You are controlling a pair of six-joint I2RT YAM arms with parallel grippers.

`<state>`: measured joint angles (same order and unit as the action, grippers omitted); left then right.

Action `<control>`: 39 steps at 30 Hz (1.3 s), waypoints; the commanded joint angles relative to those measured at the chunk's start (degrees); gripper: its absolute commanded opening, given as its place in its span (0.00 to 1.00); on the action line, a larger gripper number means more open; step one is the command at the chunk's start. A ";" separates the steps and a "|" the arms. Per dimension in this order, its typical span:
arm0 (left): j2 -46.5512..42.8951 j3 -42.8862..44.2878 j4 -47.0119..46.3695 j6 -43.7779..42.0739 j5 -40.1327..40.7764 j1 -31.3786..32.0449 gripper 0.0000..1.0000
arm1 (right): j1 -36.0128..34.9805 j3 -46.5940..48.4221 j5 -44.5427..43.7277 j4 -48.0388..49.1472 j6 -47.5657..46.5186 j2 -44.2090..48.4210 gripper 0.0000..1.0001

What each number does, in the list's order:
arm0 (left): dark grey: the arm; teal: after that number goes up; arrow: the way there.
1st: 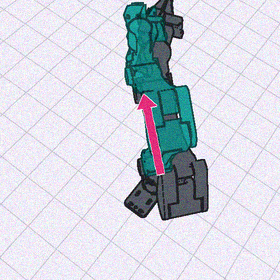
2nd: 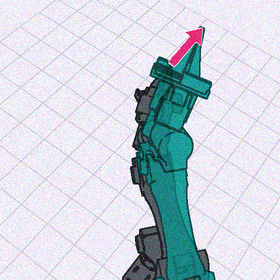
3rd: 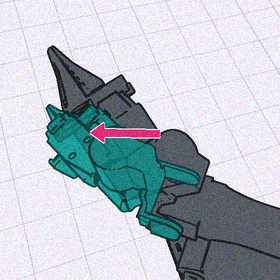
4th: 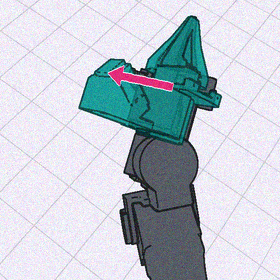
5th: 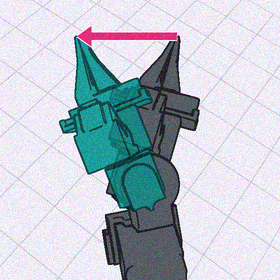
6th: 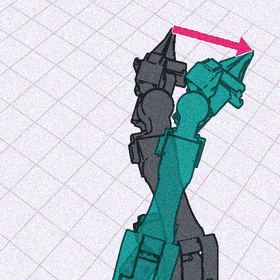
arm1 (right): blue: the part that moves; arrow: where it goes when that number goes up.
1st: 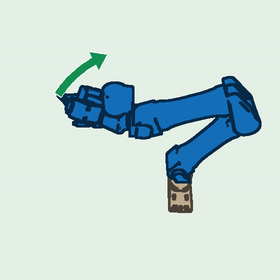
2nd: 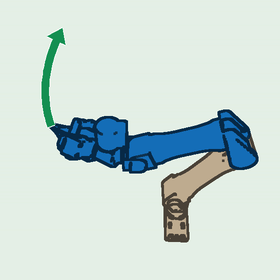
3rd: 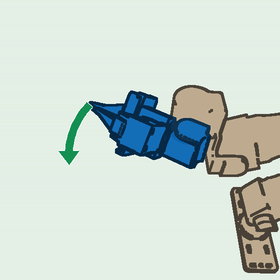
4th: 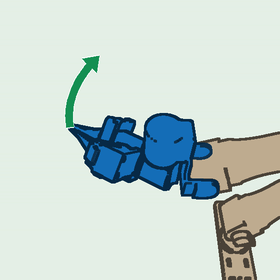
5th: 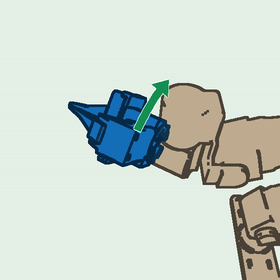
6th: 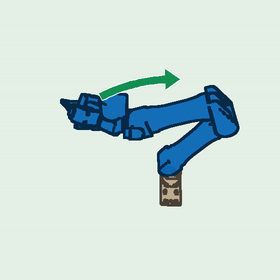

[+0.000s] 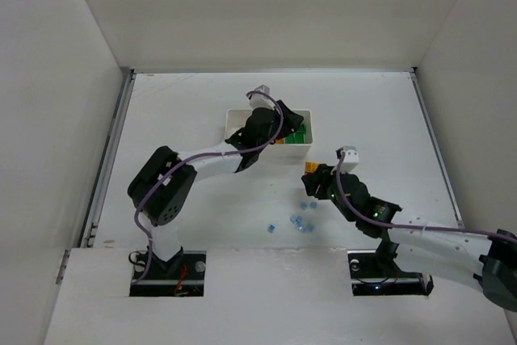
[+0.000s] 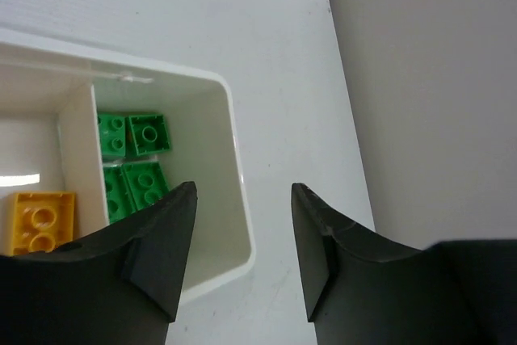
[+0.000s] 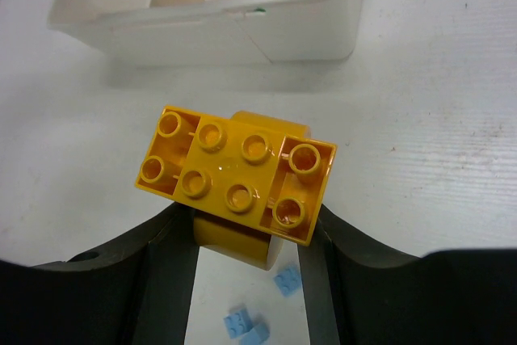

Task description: Sort the legos into containers by color

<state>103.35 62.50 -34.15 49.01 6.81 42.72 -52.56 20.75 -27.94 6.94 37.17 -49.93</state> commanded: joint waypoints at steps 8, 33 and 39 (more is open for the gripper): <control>-28.27 -20.38 11.02 -0.86 0.49 3.11 0.42 | -0.84 7.63 3.51 8.17 -4.21 -13.07 0.37; -38.14 -35.08 5.86 8.82 -7.95 0.30 0.44 | -3.47 18.45 12.83 12.92 -4.21 -28.64 0.38; -36.12 -35.60 2.43 10.48 -7.86 0.48 0.43 | -4.88 18.45 13.62 14.86 -3.95 -29.34 0.38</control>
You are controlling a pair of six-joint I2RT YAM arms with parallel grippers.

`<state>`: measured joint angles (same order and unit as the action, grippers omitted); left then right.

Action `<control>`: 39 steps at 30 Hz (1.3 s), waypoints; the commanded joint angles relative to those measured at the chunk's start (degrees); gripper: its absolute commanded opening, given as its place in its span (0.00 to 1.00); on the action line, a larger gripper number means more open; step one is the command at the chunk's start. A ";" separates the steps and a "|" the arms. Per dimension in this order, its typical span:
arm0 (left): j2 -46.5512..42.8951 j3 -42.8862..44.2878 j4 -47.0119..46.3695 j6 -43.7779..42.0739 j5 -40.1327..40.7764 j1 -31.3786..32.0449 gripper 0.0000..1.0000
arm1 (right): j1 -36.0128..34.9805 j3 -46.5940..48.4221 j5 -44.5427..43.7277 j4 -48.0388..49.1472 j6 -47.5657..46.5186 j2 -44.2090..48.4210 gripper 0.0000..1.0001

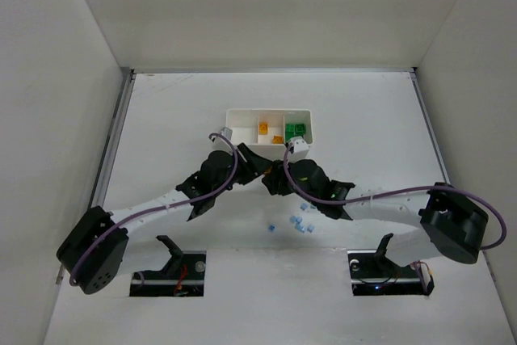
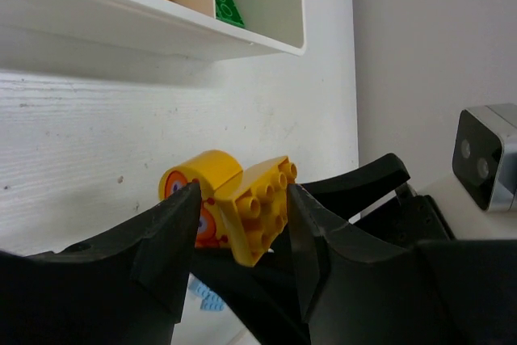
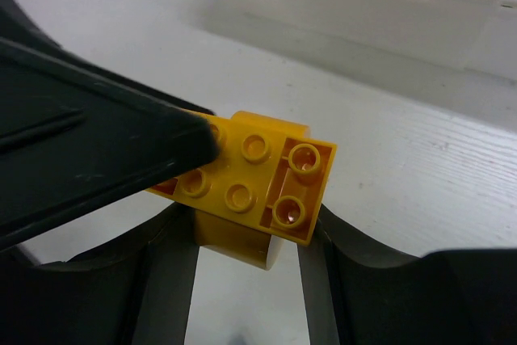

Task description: Sort the legos into containers by color

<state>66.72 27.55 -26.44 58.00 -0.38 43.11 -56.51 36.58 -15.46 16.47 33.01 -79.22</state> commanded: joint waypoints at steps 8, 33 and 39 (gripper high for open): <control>1.31 -1.27 -7.58 3.08 -0.23 0.35 0.31 | -1.01 1.57 1.93 7.00 0.91 -0.06 0.38; -2.73 -4.79 -9.78 9.67 4.42 -0.79 0.09 | -2.41 -1.86 -6.15 8.05 -0.14 1.53 0.81; -3.79 -4.35 -9.16 12.23 4.69 -1.32 0.09 | -5.49 -3.88 -12.12 13.58 -3.39 0.82 0.72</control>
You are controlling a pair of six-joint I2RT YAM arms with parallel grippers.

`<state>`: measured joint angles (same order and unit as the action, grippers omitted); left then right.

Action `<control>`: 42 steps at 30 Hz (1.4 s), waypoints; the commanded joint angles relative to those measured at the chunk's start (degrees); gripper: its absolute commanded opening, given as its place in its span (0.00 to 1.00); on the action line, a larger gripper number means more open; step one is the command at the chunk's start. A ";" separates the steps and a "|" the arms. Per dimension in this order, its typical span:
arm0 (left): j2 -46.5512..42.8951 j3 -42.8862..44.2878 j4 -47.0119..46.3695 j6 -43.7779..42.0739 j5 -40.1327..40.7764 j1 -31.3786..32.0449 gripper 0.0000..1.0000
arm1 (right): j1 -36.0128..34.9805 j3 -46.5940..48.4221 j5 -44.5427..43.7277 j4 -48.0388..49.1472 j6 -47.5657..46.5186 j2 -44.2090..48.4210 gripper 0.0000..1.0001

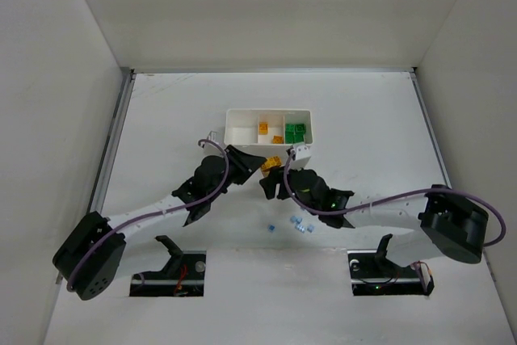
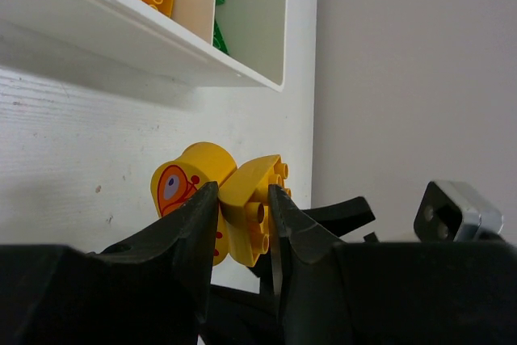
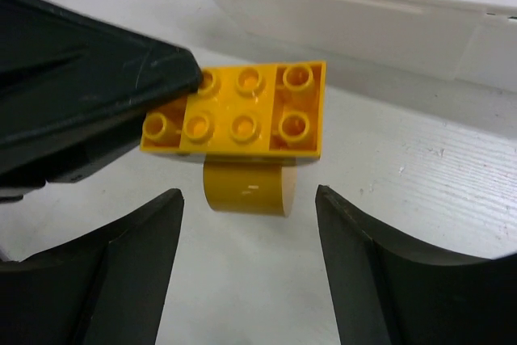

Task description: Sort the legos into containers by color

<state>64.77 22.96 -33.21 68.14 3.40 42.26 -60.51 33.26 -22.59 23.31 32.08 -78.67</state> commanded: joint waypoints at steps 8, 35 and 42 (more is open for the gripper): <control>-2.11 0.86 -0.36 2.61 0.82 -0.12 0.08 | -4.74 -1.97 -13.44 14.21 -6.58 -1.39 0.54; -5.62 5.60 -1.24 3.93 0.73 -6.18 0.08 | -8.96 -3.81 -16.52 15.27 -5.62 -4.03 0.33; -9.05 5.25 -1.24 6.92 0.20 -9.08 0.08 | -8.53 -5.74 -16.00 16.41 -2.46 -2.72 0.33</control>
<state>58.70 24.97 -29.19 72.51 0.32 34.96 -68.45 29.19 -39.11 39.88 27.38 -83.05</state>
